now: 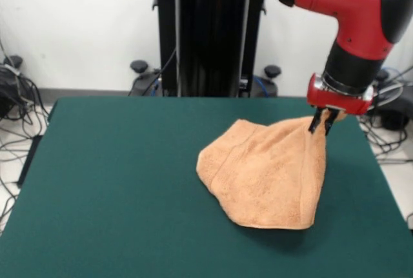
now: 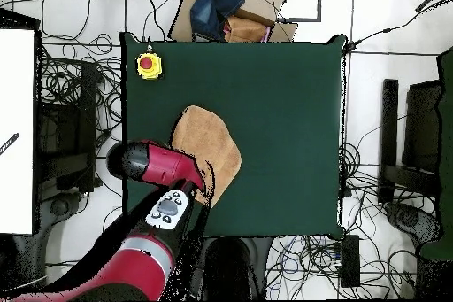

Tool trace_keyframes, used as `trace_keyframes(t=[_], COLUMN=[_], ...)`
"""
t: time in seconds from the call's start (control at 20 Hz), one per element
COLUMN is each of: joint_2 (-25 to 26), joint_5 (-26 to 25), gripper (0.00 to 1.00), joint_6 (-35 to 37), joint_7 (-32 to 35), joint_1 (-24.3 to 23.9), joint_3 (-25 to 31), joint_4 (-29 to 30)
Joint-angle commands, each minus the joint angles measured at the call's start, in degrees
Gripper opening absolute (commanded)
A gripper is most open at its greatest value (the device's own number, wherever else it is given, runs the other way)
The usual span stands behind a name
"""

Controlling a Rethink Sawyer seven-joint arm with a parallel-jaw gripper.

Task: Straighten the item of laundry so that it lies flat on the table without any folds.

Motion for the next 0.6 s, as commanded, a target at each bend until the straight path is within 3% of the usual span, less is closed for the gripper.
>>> trace_keyframes(t=[0.05,0.6], joint_2=[-2.91,-3.07], joint_5=[-1.65,-2.50], gripper=[0.00,0.00], joint_6=[-5.17,-1.13], joint_7=[12.53,11.57], joint_1=[-0.03,1.40], joint_3=[0.65,-1.82], joint_4=[3.59,1.90])
